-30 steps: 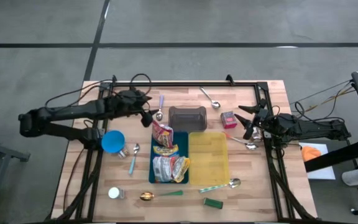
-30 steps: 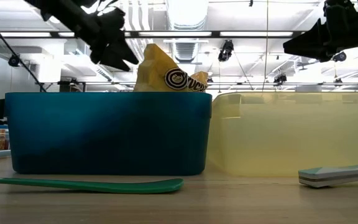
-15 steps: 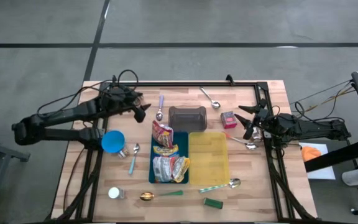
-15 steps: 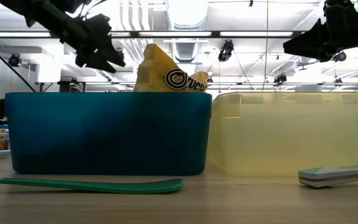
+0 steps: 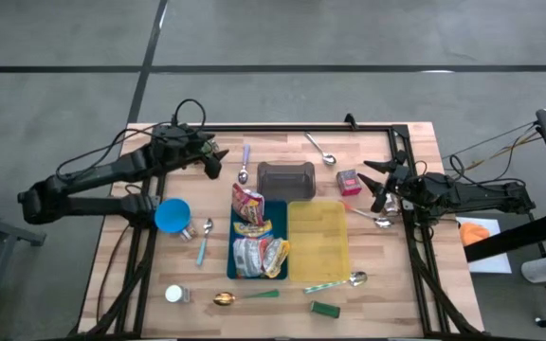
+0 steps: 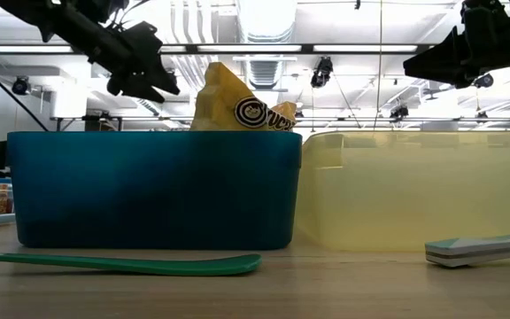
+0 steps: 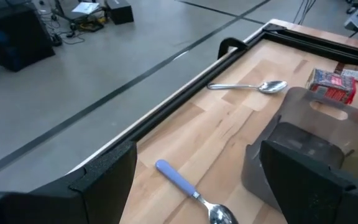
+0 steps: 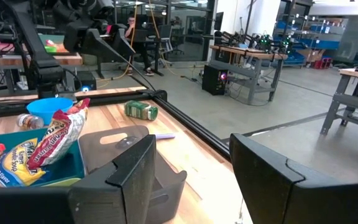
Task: Pick & Place Food Item
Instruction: Put the brown spice bottle into the black bin
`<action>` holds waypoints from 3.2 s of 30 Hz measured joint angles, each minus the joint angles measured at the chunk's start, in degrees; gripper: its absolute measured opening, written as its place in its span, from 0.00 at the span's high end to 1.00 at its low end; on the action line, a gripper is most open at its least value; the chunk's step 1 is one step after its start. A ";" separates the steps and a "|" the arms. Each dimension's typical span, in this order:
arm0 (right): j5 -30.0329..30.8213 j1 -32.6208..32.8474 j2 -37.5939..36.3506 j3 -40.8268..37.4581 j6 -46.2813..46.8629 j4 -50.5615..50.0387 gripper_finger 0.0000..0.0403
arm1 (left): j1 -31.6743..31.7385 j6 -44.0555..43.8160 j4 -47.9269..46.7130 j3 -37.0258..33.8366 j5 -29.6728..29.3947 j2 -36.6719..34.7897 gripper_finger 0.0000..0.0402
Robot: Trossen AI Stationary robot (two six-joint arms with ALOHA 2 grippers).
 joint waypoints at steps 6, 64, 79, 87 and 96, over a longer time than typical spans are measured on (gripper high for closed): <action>0.02 -0.01 0.00 0.00 0.01 0.00 0.51 | 1.37 -0.39 -0.52 0.04 0.34 0.00 0.14; 0.01 -0.01 0.00 0.00 0.01 0.00 0.51 | -46.55 -75.83 -52.32 10.70 2.88 17.48 0.14; 0.01 0.00 0.00 0.00 0.00 0.01 0.51 | -48.76 -81.29 -49.94 10.70 7.85 25.00 0.14; 0.02 0.00 0.00 0.00 0.00 0.00 0.51 | -48.87 -80.52 -49.92 10.51 8.22 29.49 0.14; 0.02 -0.01 0.00 0.00 0.00 0.00 0.51 | -48.87 -78.70 -49.99 9.84 9.88 32.65 0.14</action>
